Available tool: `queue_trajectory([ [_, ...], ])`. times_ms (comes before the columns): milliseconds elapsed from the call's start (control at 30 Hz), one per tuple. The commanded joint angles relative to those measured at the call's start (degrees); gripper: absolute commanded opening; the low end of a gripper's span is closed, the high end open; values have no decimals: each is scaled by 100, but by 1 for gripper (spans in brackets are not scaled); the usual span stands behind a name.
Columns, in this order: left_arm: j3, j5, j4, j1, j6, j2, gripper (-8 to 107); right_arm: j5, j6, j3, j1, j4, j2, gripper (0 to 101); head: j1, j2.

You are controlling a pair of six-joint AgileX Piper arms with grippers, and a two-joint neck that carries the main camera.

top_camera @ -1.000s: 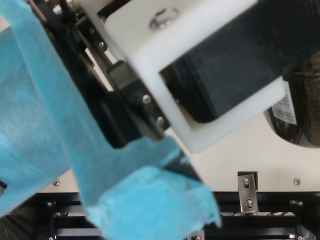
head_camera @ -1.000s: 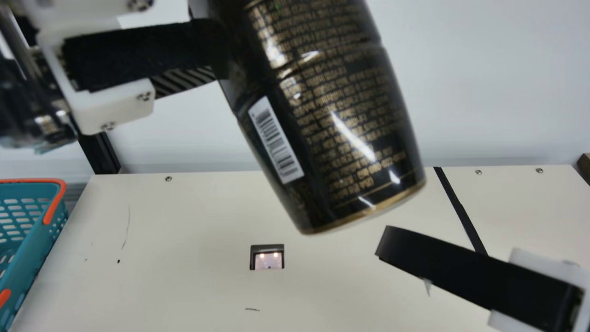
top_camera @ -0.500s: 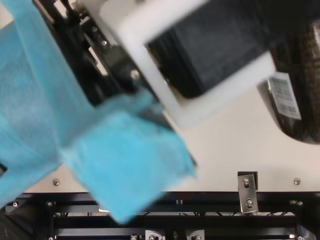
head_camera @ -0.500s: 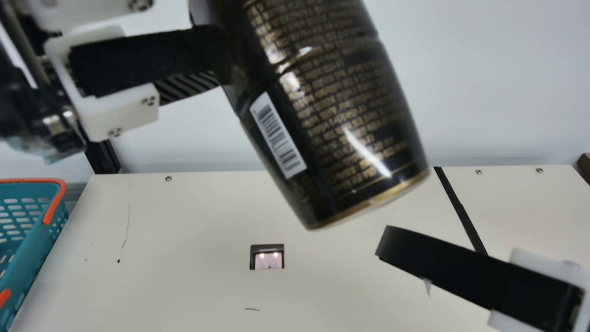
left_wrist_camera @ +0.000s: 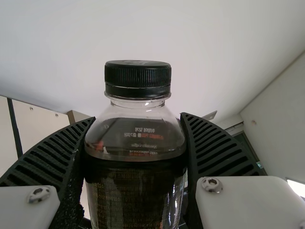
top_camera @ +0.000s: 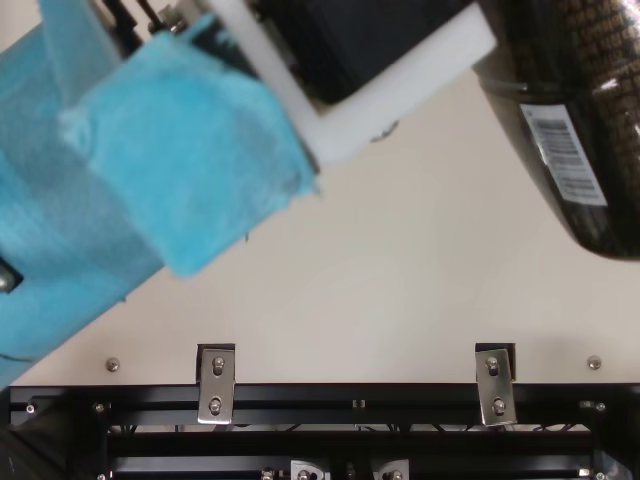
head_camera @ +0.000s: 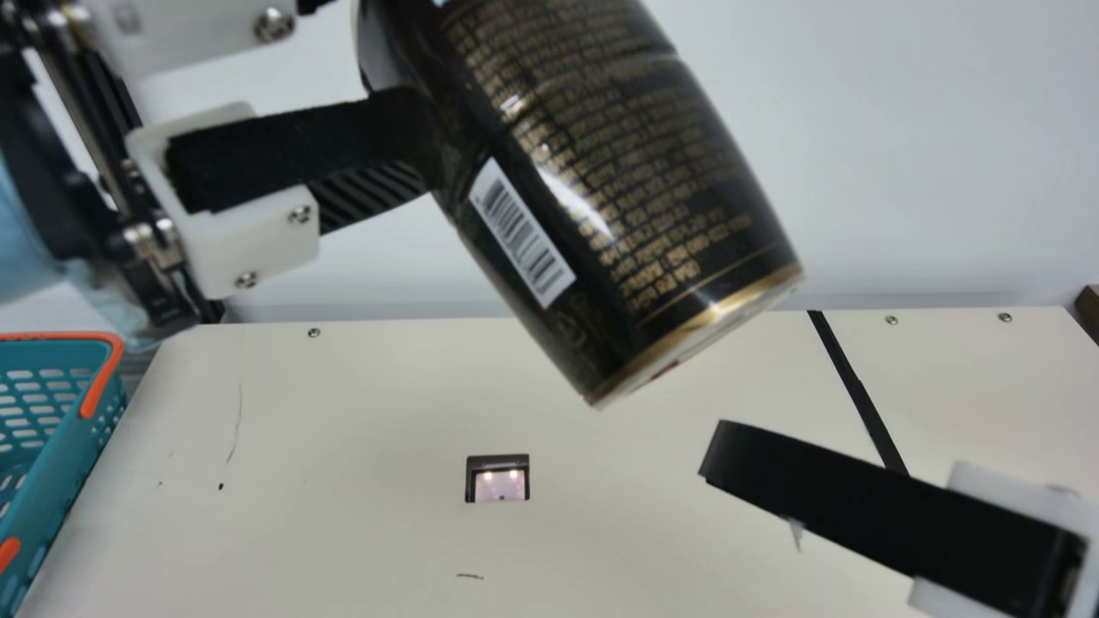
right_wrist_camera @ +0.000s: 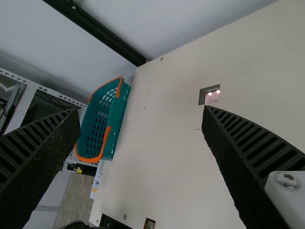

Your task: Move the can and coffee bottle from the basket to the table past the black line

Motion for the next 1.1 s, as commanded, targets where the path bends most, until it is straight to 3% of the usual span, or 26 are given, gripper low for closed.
queue_trajectory([
  [0, 0, 0, 0, 0, 0, 0, 10, 0, 0, 0, 0, 0, 0, 101, -125, -30],
  [300, 53, 87, -205, -50, 237, -22, 10, 0, 0, 0, 0, 0, 0, 101, -125, -30],
  [833, 340, 315, -1503, 83, 991, -100, 10, 0, 0, 0, 0, 0, 0, 101, -125, -30],
  [1067, 336, 303, -1491, 77, 994, -95, 10, 0, 0, 0, 0, 0, 0, 101, -125, -30],
])
